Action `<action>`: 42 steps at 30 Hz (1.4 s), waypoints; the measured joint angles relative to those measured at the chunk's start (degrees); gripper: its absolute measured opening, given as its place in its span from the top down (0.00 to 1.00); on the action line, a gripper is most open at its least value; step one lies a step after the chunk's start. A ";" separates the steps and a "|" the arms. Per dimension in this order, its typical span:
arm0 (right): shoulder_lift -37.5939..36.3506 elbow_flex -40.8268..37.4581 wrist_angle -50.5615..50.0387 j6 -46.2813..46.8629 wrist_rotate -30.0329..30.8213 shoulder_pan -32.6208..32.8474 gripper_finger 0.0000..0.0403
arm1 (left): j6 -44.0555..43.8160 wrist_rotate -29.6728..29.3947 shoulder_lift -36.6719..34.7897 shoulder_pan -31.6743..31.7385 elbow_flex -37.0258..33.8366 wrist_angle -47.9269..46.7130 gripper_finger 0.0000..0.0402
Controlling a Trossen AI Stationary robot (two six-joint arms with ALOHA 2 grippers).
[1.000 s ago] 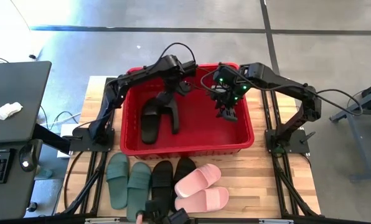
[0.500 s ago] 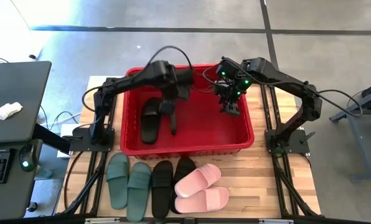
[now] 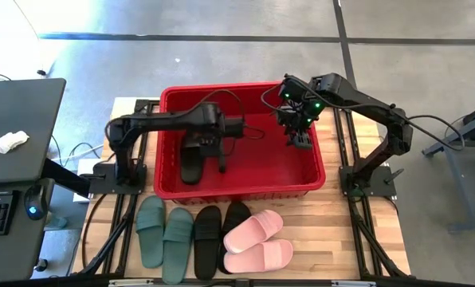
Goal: Pick and place slides into bin
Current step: Put the black slipper into the red bin
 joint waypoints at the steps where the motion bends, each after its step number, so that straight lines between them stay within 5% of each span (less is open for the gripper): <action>1: 0.00 0.00 0.08 0.00 0.00 0.00 0.51 | -0.05 0.52 -0.94 0.00 -1.74 2.37 0.63; 15: 0.00 0.00 1.02 -0.47 0.01 0.00 0.51 | -1.38 4.91 -14.27 0.10 -23.33 23.76 0.50; 28: 0.00 0.00 3.06 -1.55 0.02 0.00 0.51 | 7.31 2.31 -14.27 0.13 -29.55 32.94 0.37; 37: 0.00 0.00 4.13 -2.60 0.02 0.00 0.51 | 8.17 1.43 -14.27 0.13 -34.44 39.08 0.39; 42: 0.02 0.00 5.07 -3.30 0.02 0.00 0.51 | 8.24 -4.24 -13.79 0.13 -35.43 41.68 0.42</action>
